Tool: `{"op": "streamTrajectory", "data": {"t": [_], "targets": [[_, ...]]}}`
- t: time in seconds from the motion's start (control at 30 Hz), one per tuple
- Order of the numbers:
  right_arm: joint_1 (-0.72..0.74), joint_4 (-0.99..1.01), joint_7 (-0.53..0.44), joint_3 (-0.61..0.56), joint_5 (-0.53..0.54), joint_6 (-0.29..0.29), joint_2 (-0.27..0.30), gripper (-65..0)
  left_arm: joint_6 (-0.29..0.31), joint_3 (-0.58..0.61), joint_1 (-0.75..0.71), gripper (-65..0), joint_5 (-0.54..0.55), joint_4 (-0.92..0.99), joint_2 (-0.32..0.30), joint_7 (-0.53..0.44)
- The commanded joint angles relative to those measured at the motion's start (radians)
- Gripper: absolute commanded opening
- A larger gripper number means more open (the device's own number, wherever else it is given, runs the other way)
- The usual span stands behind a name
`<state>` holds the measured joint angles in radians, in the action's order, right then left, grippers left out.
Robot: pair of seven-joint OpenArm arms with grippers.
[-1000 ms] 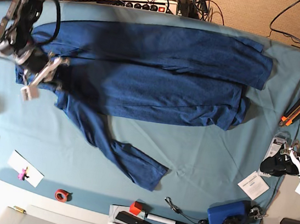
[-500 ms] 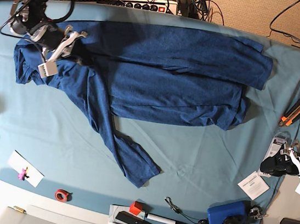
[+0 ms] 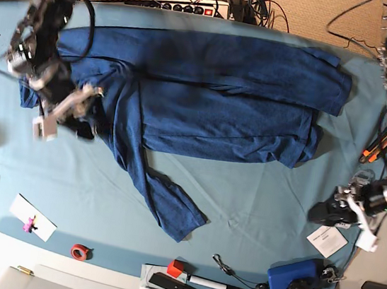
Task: Layout the t-shirt on the table in an organized manner, then fold the t-shirt properly
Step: 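Carry the held sleeve with the right gripper over the shirt middle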
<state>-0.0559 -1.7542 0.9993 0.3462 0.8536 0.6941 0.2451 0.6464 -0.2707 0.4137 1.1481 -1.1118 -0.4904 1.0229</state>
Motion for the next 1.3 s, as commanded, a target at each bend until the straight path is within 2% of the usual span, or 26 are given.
{"op": "streamTrajectory", "data": {"t": [0.0,0.17,0.37,0.63,0.73,0.8,1.03,1.27], "targets": [[0.039,-0.016,-0.020,0.002,-0.011,0.004,-0.008,-35.8,0.005,-0.007,0.032,-34.6,0.025,-0.015,-0.001,-0.021],[0.142,0.068,-0.072,0.002,-0.106,0.004,-0.106,-35.8,0.005,-0.007,0.034,-34.6,-0.001,-0.015,0.050,-0.021],[0.305,0.338,-0.120,-0.002,-0.286,0.004,-0.191,-35.8,0.009,-0.007,0.035,-34.6,-0.011,-0.015,0.053,-0.021],[0.538,0.718,-0.282,-0.129,-0.405,0.004,-0.196,-35.8,0.008,-0.007,0.035,-34.6,-0.012,-0.015,0.053,-0.021],[0.615,0.813,-0.328,-0.190,-0.474,-0.032,-0.196,-35.8,0.008,-0.007,0.035,-34.6,-0.011,-0.015,0.053,-0.022],[0.652,0.859,-0.342,-0.225,-0.513,-0.076,-0.196,-35.8,0.008,-0.007,0.035,-34.6,-0.012,-0.015,0.053,-0.022],[0.682,0.959,-0.440,-0.253,-0.656,-0.171,-0.196,-35.8,0.008,-0.007,0.035,-34.6,-0.011,-0.015,0.053,-0.021],[0.679,1.044,-0.451,-0.253,-0.668,-0.171,-0.198,-35.8,0.008,-0.007,0.035,-34.6,-0.011,-0.015,0.053,-0.021]]}}
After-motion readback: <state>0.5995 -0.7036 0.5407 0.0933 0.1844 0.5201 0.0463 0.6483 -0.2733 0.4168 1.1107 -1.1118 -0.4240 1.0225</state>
